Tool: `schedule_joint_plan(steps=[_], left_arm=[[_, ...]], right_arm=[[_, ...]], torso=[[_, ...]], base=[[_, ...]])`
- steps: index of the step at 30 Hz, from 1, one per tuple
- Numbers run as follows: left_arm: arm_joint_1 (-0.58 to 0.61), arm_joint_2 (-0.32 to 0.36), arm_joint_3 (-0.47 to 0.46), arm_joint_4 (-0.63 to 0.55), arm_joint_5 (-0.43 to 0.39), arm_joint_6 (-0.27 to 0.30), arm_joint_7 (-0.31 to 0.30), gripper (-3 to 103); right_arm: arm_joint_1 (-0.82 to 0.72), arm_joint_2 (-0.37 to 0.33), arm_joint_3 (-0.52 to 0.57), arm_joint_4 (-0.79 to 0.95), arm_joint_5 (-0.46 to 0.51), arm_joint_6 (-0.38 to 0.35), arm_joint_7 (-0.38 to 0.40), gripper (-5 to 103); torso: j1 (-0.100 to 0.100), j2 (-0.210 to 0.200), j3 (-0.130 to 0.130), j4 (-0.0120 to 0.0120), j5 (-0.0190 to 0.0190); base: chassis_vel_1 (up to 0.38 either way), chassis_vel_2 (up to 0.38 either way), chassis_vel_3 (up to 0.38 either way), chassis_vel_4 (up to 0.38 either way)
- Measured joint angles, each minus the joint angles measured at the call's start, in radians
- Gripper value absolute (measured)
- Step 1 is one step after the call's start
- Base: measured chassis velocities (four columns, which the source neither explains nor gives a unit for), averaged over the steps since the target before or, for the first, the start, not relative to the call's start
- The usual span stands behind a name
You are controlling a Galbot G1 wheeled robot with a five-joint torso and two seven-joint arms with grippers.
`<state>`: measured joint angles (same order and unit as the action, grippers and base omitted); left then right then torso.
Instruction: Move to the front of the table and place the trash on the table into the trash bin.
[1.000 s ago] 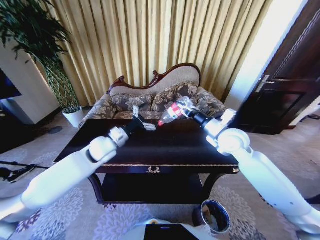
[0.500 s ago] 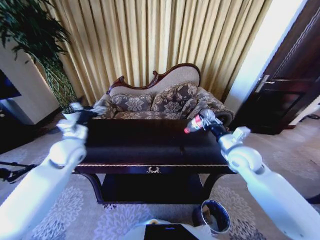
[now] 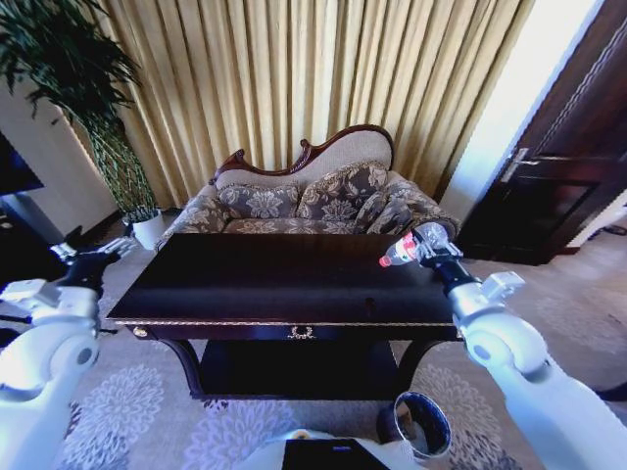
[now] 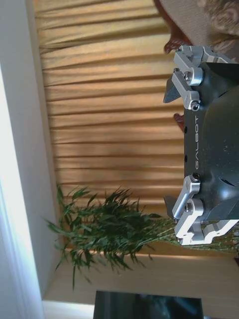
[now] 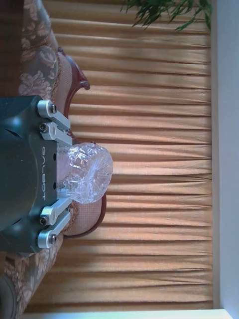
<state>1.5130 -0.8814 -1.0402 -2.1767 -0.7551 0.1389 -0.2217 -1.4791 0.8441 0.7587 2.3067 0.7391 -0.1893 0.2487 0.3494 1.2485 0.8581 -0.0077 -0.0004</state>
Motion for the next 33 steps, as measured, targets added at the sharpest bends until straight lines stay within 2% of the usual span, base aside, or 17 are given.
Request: schedule_joint_plan(steps=[3,12,19,33], left_arm=[[0.03,-0.027,-0.001,-0.031,0.003,0.033,0.013,100],[0.087,-0.051,-0.009,-0.118,0.01,0.085,0.019,100],[0.127,-0.059,-0.04,-0.156,0.008,0.089,0.024,100],[0.155,-0.054,-0.046,-0.175,0.018,0.083,0.035,100]], right_arm=[[-0.069,0.015,0.015,0.023,-0.038,0.0,-0.004,28],[-0.098,0.04,-0.023,0.058,-0.082,-0.029,-0.006,28],[-0.106,0.051,-0.013,0.079,-0.084,-0.03,-0.005,28],[-0.107,0.044,0.02,0.092,-0.077,-0.035,-0.005,28]], torso=[[0.0,0.0,0.0,-0.0001,0.0],[0.0,0.0,0.0,0.0002,0.0002],[0.0,0.0,0.0,0.0002,0.0003],[0.0,0.0,0.0,0.0002,0.0001]], base=[[0.0,0.0,0.0,0.0],[0.0,0.0,0.0,0.0],[0.0,0.0,0.0,0.0],[0.018,-0.02,-0.022,0.022]])
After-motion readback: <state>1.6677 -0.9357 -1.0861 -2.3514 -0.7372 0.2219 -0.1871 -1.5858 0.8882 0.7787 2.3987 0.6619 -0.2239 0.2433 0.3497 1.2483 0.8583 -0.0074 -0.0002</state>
